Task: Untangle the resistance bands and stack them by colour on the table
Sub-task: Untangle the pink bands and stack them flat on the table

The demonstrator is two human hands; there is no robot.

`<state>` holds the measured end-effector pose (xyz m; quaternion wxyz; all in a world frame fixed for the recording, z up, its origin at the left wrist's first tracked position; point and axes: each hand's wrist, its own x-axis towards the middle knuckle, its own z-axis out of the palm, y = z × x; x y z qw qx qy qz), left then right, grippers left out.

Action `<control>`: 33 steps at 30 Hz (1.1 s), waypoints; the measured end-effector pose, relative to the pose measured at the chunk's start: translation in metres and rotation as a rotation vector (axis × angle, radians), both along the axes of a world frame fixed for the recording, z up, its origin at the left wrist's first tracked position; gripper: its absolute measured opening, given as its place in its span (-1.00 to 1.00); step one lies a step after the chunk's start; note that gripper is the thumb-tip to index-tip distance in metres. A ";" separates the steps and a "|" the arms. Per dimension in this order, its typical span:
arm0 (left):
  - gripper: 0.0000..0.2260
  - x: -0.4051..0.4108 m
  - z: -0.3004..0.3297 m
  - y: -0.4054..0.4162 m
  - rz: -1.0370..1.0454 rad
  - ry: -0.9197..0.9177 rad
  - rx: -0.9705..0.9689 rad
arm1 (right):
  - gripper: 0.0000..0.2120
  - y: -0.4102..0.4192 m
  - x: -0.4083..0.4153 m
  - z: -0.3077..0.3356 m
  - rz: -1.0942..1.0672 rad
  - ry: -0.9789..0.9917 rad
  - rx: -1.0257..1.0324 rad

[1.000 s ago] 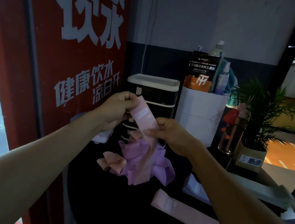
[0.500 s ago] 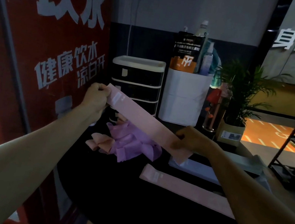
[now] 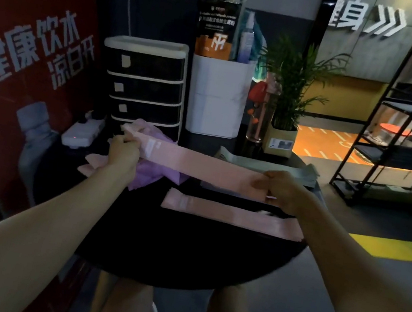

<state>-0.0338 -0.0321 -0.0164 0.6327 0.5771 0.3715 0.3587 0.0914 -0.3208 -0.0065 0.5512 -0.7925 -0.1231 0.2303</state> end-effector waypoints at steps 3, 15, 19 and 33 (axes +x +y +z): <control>-0.79 0.002 -0.011 -0.016 -0.013 0.035 0.060 | -0.90 -0.017 -0.002 -0.008 -0.100 0.082 0.093; -0.82 0.001 -0.052 -0.066 -0.135 0.283 0.393 | -0.83 -0.071 -0.015 -0.041 -0.425 -0.258 -0.123; -0.89 -0.003 -0.058 -0.072 -0.175 0.318 0.499 | -0.85 -0.078 -0.021 -0.045 -0.471 -0.363 -0.173; -0.90 -0.016 -0.076 -0.081 -0.172 0.332 0.630 | -0.87 -0.075 -0.024 -0.078 -0.502 -0.452 -0.285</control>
